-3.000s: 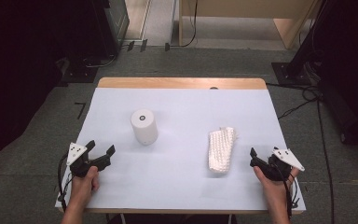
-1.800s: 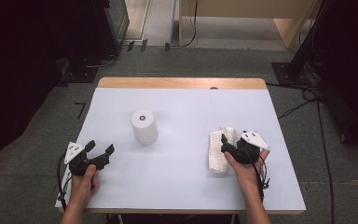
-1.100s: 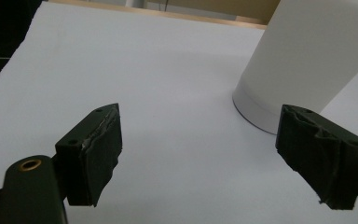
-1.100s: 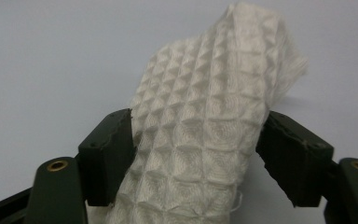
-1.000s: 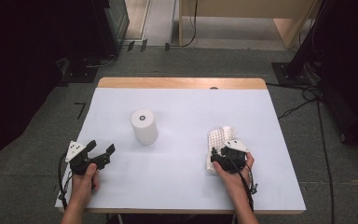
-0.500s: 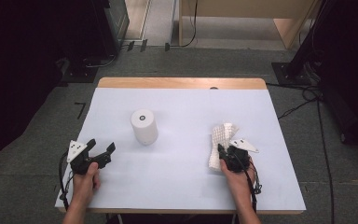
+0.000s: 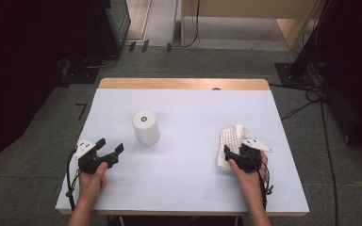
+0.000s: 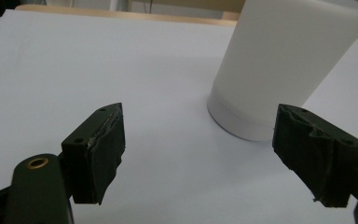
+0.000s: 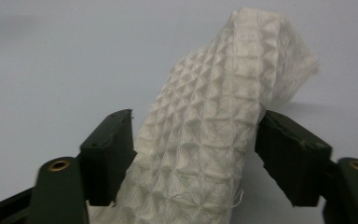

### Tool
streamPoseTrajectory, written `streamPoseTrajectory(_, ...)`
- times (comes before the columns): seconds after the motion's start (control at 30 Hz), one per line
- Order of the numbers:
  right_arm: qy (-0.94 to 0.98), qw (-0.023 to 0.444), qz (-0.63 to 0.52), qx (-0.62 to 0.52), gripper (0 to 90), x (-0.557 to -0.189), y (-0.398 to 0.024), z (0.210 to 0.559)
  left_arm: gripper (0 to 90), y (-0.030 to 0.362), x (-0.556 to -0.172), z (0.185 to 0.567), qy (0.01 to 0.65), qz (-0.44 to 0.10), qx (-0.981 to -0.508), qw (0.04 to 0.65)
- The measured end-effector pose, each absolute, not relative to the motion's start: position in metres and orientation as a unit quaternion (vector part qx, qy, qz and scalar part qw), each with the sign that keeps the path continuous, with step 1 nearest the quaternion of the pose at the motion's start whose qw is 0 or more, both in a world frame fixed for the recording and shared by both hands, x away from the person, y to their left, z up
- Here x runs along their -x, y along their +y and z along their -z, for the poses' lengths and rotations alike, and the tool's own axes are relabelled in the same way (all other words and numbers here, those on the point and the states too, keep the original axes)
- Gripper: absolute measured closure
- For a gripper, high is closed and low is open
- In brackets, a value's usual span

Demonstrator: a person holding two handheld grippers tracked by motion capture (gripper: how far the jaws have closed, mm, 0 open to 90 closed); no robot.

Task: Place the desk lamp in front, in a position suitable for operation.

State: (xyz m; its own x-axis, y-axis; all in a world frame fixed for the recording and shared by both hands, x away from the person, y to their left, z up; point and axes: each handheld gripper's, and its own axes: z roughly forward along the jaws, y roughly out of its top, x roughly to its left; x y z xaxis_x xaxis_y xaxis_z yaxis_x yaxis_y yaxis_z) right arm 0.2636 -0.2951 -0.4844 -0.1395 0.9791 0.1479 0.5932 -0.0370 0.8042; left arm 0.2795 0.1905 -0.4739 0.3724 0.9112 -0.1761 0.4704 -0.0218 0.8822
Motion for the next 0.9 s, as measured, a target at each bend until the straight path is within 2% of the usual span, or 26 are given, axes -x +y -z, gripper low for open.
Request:
streamPoseTrajectory(0.13,0.641,0.26,-0.392,-0.606,21.4,-0.262,-0.299,0.482,17.0,0.185,-0.28,0.473,0.504,-0.227,-0.681,0.48)
streamPoseTrajectory(0.2,0.641,0.264,-0.398,-0.601,21.2,-0.262,-0.301,0.483,12.9,0.183,-0.28,0.472,0.501,-0.223,-0.678,0.49)
streamPoseTrajectory(0.4,0.632,0.256,-0.424,-0.595,21.3,-0.262,-0.31,0.49,13.5,0.169,-0.28,0.47,0.488,-0.242,-0.686,0.482)
streamPoseTrajectory(0.63,0.633,0.249,-0.433,-0.592,20.8,-0.262,-0.311,0.492,13.4,0.155,-0.287,0.465,0.475,-0.23,-0.687,0.5)
streamPoseTrajectory(0.9,0.635,0.251,-0.42,-0.597,21.4,-0.263,-0.307,0.493,13.3,0.123,-0.306,0.462,0.471,-0.25,-0.701,0.473)
